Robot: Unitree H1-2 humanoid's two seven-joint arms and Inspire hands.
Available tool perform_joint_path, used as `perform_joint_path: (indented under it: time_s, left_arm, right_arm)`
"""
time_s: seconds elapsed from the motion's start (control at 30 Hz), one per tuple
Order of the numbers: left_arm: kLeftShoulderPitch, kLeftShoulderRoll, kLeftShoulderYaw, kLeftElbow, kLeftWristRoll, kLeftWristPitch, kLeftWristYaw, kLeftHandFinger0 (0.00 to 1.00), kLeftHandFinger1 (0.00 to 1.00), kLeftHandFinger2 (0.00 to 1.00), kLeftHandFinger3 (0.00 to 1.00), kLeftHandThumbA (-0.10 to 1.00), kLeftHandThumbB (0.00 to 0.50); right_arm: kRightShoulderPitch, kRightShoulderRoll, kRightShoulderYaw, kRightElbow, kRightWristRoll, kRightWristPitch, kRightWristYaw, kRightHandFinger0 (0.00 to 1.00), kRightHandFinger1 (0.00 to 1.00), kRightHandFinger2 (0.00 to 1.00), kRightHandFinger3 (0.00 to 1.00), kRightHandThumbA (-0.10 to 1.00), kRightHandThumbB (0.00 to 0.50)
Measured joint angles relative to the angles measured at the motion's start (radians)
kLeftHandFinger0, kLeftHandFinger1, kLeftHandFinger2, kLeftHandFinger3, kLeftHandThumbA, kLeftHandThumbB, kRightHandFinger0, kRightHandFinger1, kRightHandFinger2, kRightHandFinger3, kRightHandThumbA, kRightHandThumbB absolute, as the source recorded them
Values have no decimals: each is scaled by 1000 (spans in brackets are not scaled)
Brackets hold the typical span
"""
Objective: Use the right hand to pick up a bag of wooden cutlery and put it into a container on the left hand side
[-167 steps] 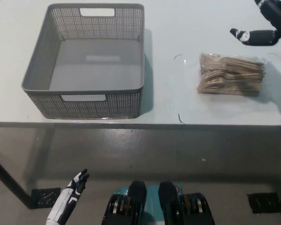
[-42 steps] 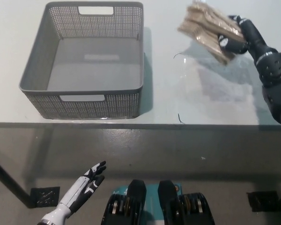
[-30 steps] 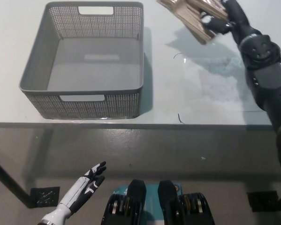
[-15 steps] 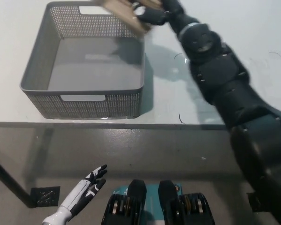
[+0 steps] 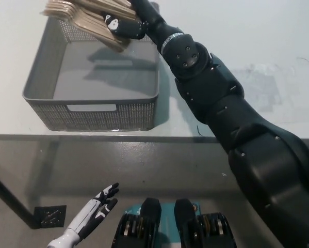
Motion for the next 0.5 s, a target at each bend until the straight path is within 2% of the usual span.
perform_joint_path:
  time_s: [0.03, 0.07, 0.1, 0.13, 0.2, 0.27, 0.33, 0.37, 0.4, 0.5]
  left_arm:
    - [0, 1, 0, -2, 0, 0, 0, 1000, 1000, 1000, 1000, 1000, 397]
    - [0, 1, -1, -4, 1, 0, 0, 1000, 1000, 1000, 1000, 1000, 391]
    - [0, 3, -1, -7, 1, 0, 0, 1000, 1000, 1000, 1000, 1000, 390]
    - [0, 4, -1, -9, 2, 0, 0, 1000, 1000, 1000, 1000, 1000, 391]
    - [-1, 6, -2, -11, 4, 0, 0, 1000, 1000, 1000, 1000, 1000, 397]
    - [-2, 8, -2, -12, 5, 0, 0, 1000, 1000, 1000, 1000, 1000, 394]
    - [-3, 8, -2, -12, 7, 0, 0, 1000, 1000, 1000, 1000, 1000, 405]
    - [-4, 8, -2, -12, 8, 0, 0, 1000, 1000, 1000, 1000, 1000, 408]
    - [-5, 8, -2, -12, 10, 0, 0, 1000, 1000, 1000, 1000, 1000, 408]
    - [-8, 8, -2, -12, 11, 0, -1, 1000, 1000, 1000, 1000, 1000, 406]
  right_arm:
    - [0, 0, 1, 0, 0, 0, -1, 342, 601, 732, 662, 370, 287]
    - [0, 0, 1, -1, 0, 0, -2, 572, 757, 848, 815, 481, 317]
    - [0, 0, 3, -1, 0, 0, -3, 620, 770, 862, 862, 505, 330]
    - [0, -1, 5, -2, 0, 1, -2, 796, 983, 1000, 1000, 590, 380]
    - [0, -2, 7, -5, 0, 1, 4, 1000, 1000, 1000, 1000, 685, 428]
    - [0, -7, 11, -10, 2, 0, 16, 1000, 1000, 1000, 1000, 731, 439]
    - [0, -13, 11, -16, 4, 0, 29, 1000, 1000, 1000, 1000, 782, 412]
    - [0, -17, 11, -19, 6, 0, 37, 1000, 1000, 1000, 1000, 788, 416]
    - [0, -20, 11, -22, 8, 0, 42, 1000, 1000, 1000, 1000, 876, 429]
    - [0, -28, 24, -29, 6, 0, 46, 1000, 1000, 1000, 1000, 1000, 442]
